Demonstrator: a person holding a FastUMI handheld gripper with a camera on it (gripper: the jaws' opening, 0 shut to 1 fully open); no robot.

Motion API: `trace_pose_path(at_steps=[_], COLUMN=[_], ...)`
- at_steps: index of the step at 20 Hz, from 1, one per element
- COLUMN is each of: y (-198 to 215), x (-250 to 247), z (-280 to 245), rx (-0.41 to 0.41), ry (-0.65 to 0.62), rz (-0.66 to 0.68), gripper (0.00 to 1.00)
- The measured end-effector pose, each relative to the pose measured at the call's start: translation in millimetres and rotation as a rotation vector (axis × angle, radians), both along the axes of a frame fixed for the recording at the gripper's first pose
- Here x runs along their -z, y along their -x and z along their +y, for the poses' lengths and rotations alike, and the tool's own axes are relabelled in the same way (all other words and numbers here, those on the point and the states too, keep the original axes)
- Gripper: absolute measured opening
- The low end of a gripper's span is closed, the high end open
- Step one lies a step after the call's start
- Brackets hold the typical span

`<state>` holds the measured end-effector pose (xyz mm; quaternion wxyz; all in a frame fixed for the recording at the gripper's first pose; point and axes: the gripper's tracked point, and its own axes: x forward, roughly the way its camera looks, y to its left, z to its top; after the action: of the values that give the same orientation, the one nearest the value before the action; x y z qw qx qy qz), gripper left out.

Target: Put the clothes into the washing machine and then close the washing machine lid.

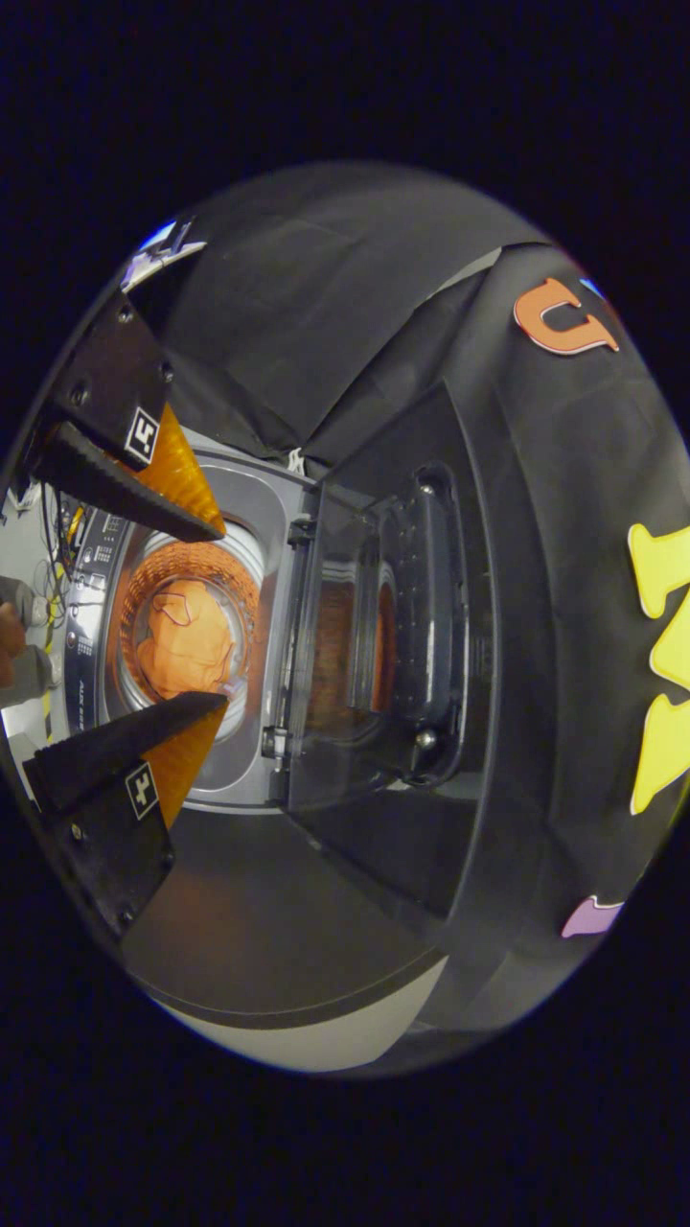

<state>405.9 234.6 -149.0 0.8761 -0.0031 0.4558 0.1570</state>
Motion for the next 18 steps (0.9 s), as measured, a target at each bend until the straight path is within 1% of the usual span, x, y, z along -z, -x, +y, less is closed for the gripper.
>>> trace_pose_path(at_steps=[8, 12, 15, 18], y=[-23.5, -36.6, -45.1, -51.1], x=[-84.9, -127.5, -147.8, -153.1], z=[4.8, 2.3, 0.4, 1.2], rx=[-0.004, 0.006, 0.015, 0.017], ry=[-0.014, -0.021, -0.023, -0.018], rz=[-0.087, -0.137, -0.170, -0.173], gripper=[0.98, 0.98, 0.98, 0.98])
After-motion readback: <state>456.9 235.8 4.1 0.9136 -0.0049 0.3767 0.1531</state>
